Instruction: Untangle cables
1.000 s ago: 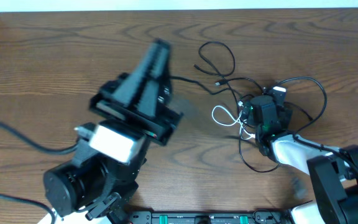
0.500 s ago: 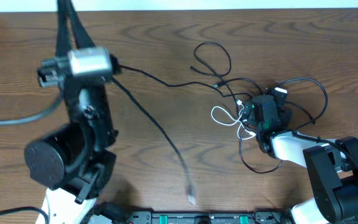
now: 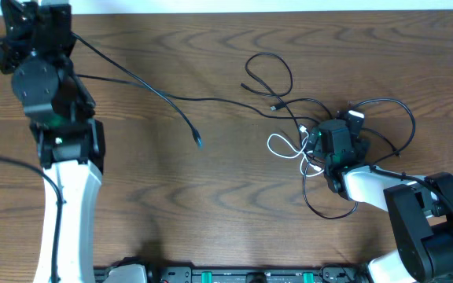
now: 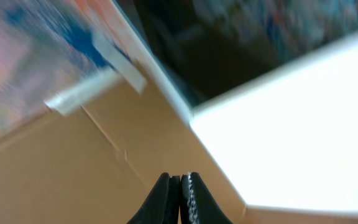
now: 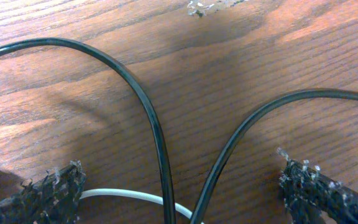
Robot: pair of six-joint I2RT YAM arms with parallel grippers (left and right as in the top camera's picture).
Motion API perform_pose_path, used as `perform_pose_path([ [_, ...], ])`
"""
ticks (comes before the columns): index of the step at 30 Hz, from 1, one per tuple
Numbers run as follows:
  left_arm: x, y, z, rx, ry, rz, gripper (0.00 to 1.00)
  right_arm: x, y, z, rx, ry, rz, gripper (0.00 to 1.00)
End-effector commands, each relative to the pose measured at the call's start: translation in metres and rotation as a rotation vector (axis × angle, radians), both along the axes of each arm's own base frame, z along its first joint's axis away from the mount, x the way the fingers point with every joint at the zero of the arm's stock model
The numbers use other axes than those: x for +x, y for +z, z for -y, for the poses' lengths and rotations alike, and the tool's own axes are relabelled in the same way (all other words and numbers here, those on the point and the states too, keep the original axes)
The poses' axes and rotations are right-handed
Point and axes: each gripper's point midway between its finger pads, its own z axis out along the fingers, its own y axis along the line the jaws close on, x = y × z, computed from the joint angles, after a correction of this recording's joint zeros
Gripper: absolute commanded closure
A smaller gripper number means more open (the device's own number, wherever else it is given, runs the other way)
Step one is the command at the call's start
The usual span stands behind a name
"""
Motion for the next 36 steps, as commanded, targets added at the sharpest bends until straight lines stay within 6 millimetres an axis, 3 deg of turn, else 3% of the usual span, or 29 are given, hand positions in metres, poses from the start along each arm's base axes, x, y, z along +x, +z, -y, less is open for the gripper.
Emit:
perform_pose_path([
  [1, -0.001, -0.007, -0.029, -0.035, 0.069, -0.011, 0.92, -0.013, -0.019, 0.004, 0.012, -0.009, -0.069, 0.01],
  [3, 0.003, -0.019, -0.036, -0.077, 0.074, -0.026, 0.93, -0.012, -0.019, 0.003, 0.020, -0.004, -0.069, 0.01],
  [5, 0.011, -0.044, -0.041, -0.110, 0.078, -0.099, 0.93, -0.012, -0.020, 0.003, 0.020, -0.003, -0.070, 0.01],
  [11, 0.038, -0.158, -0.041, -0.191, 0.061, -0.468, 0.92, -0.012, -0.021, -0.003, 0.045, 0.018, -0.075, 0.01],
  [12, 0.039, -0.187, -0.037, -0.225, 0.058, -0.555, 0.89, -0.012, -0.021, -0.003, 0.046, 0.018, -0.074, 0.01],
  [13, 0.039, -0.199, -0.034, -0.258, 0.058, -0.577, 0.83, -0.012, -0.021, -0.003, 0.046, 0.018, -0.073, 0.01],
  [14, 0.038, -0.218, -0.030, -0.325, 0.062, -0.604, 0.67, -0.011, -0.020, -0.003, 0.047, 0.018, -0.068, 0.01],
  [17, 0.034, -0.248, -0.020, -0.434, 0.076, -0.652, 0.50, -0.010, -0.019, -0.003, 0.048, 0.018, -0.065, 0.01],
  [22, -0.011, -0.304, 0.010, -0.763, 0.177, -0.764, 0.29, -0.010, -0.019, -0.003, 0.049, 0.018, -0.065, 0.01],
  [23, -0.019, -0.315, 0.021, -0.835, 0.164, -0.805, 0.16, -0.010, -0.019, -0.003, 0.049, 0.018, -0.065, 0.01],
  [24, -0.026, -0.325, 0.035, -0.917, 0.135, -0.847, 0.12, -0.010, -0.019, -0.003, 0.049, 0.018, -0.065, 0.01],
  [27, -0.040, -0.340, 0.065, -1.066, 0.057, -0.946, 0.11, -0.010, -0.019, -0.003, 0.048, 0.018, -0.065, 0.01],
  [29, -0.060, -0.349, 0.086, -1.165, 0.023, -1.053, 0.10, -0.010, -0.019, -0.003, 0.048, 0.019, -0.065, 0.01],
  [32, -0.080, -0.355, 0.090, -1.243, 0.106, -1.090, 0.10, -0.010, -0.019, -0.003, 0.046, 0.020, -0.066, 0.01],
  [34, -0.101, -0.359, 0.094, -1.310, 0.197, -1.126, 0.10, -0.010, -0.019, -0.003, 0.046, 0.020, -0.066, 0.01],
  [36, -0.131, -0.361, 0.109, -1.419, 0.266, -1.219, 0.10, -0.010, -0.019, -0.003, 0.046, 0.020, -0.065, 0.01],
])
